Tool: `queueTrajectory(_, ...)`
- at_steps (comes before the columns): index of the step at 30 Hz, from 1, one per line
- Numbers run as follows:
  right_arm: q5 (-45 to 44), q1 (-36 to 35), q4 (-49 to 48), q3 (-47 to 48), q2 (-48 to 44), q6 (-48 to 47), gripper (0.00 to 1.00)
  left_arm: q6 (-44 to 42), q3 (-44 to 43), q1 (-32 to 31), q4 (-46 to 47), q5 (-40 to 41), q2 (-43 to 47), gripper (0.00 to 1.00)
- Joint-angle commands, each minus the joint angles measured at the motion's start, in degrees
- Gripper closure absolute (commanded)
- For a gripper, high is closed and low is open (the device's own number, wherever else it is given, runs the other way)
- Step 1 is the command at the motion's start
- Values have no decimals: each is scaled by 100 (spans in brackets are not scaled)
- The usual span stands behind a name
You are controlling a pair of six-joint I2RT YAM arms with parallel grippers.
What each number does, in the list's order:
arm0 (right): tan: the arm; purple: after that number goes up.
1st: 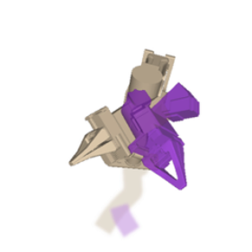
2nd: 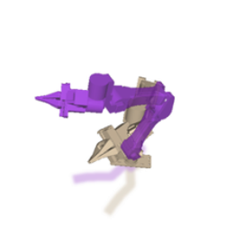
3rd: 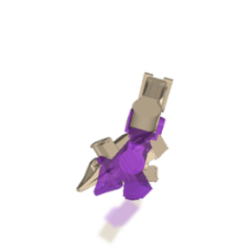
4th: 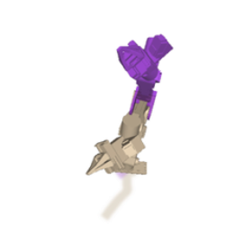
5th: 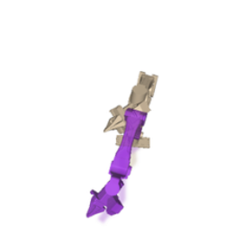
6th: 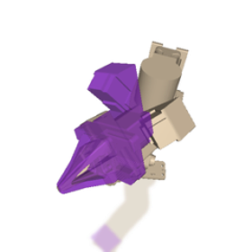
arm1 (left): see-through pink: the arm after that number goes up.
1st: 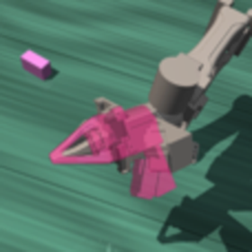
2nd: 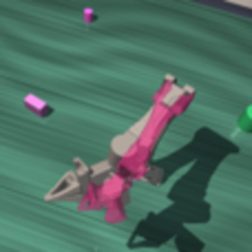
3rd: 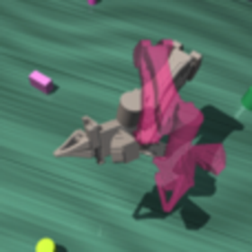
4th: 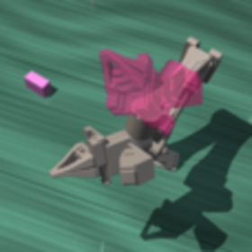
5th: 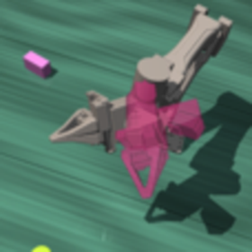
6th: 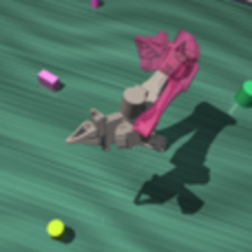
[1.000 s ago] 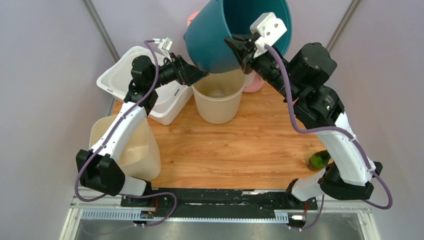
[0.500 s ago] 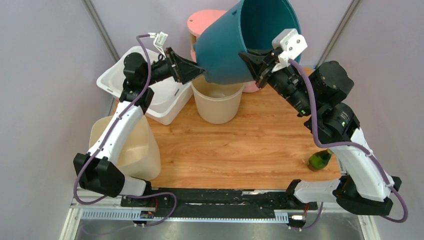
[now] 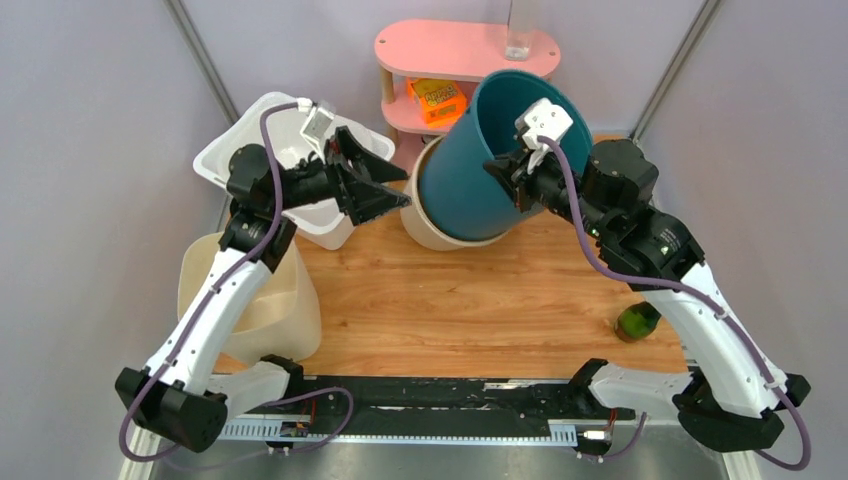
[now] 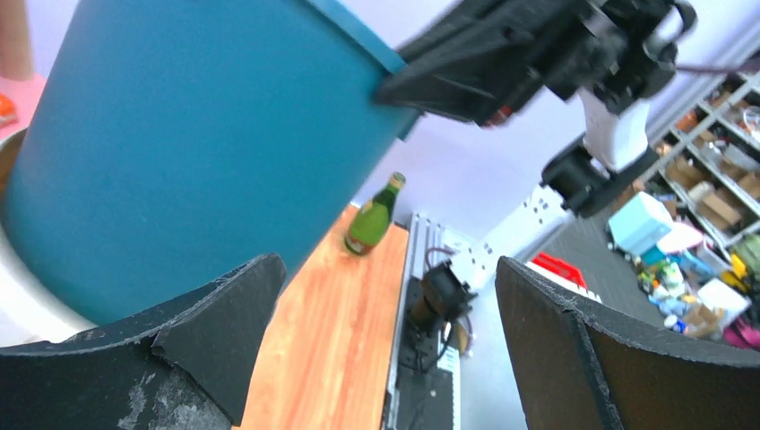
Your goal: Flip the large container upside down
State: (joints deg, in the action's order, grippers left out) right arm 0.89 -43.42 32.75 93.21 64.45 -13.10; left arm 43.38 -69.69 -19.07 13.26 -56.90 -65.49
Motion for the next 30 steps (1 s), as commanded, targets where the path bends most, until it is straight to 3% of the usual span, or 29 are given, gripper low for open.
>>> queueTrajectory(1, 704, 294, 248, 159, -417, -24, 100, -847, 454, -143, -636, -87, 421, 0)
queueTrajectory(7, 517, 299, -211, 1148, 54, -873, 100, -2279, 559, -147, -1740, 510, 654, 0)
queueTrajectory(14, 657, 295, -651, 1959, 628, -635, 100, -3157, 385, -144, -2426, 905, 469, 0)
queueTrajectory(18, 281, 295, -622, 2175, 537, -638, 100, -3670, 312, -140, -2979, 1664, 582, 0)
queueTrajectory(23, 272, 386, 332, 2438, 132, -937, 100, -4386, 295, -144, -3457, 2440, 791, 0)
queueTrajectory(27, 518, 400, 1064, 1882, -563, -1453, 100, -5425, 180, -191, -3953, 2044, 724, 0)
queueTrajectory(30, 541, 486, 1590, 1644, -872, -1341, 100, -5900, 25, -274, -4200, 2035, 547, 0)
